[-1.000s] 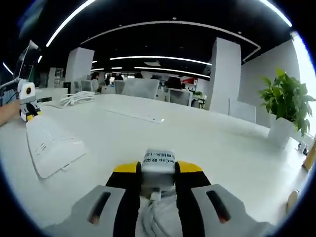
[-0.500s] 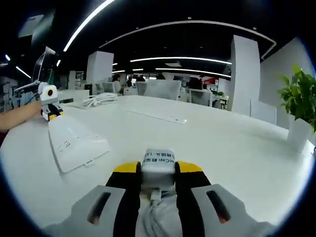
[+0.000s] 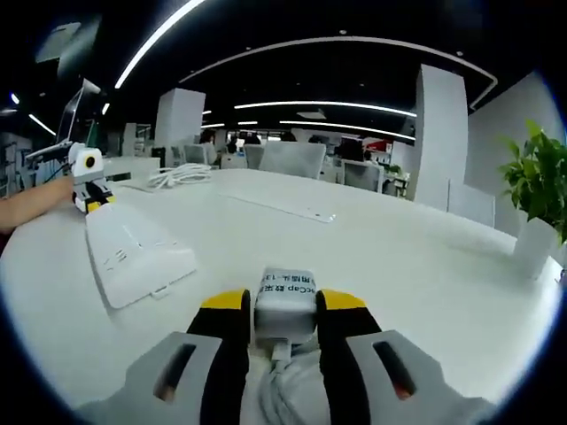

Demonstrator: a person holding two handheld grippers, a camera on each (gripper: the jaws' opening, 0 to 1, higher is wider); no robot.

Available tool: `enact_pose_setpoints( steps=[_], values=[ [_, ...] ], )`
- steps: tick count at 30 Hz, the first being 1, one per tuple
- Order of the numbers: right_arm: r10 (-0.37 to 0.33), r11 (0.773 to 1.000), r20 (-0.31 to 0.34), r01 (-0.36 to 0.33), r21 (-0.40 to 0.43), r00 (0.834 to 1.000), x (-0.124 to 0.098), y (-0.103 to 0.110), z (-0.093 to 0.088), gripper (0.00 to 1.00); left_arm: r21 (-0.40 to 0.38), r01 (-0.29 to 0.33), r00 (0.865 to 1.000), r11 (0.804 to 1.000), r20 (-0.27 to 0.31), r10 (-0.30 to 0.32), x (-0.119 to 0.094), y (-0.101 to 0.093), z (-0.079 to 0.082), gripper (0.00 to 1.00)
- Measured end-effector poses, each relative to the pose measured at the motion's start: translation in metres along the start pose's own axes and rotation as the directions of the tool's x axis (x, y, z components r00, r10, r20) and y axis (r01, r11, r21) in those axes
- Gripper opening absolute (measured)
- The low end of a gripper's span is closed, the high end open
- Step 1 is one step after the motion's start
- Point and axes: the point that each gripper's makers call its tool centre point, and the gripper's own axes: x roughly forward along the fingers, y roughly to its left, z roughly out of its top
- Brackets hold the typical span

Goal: Straighten the power strip on the desk, plug the charger into it

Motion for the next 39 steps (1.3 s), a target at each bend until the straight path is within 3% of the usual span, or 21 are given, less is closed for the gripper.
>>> enact_pose_setpoints(
  steps=[5, 7, 13, 24, 39],
  values=[
    [-0.058, 0.998, -0.021, 0.058, -0.007, 0.998, 0.0002, -0.0063, -0.0025, 0.34, 0.0, 0.0, 1.0, 1.0, 0.0, 0.0, 0.0, 0.0006, 0.0, 0.15],
    [-0.081, 0.996, -0.009, 0.081, 0.048, 0.997, -0.001, -0.0062, 0.001, 0.33, 0.0, 0.0, 1.0, 1.0, 0.0, 0.0, 0.0, 0.0002, 0.0, 0.15],
    [-0.097, 0.994, 0.01, 0.097, 0.057, 0.995, -0.0001, -0.0028, 0.0062, 0.33, 0.001, 0.0, 1.0, 1.0, 0.0, 0.0, 0.0002, -0.0023, -0.0001, 0.15],
    [-0.143, 0.989, -0.015, 0.144, 0.026, 0.99, 0.0038, -0.0039, 0.0011, 0.29, 0.001, 0.001, 1.0, 1.0, 0.0, -0.001, 0.0003, -0.002, -0.0002, 0.15],
    [-0.149, 0.988, -0.031, 0.15, 0.042, 0.988, 0.0054, -0.0039, -0.0032, 0.29, 0.0, 0.001, 1.0, 1.0, 0.0, -0.001, 0.0002, -0.0005, -0.0002, 0.15]
  ],
)
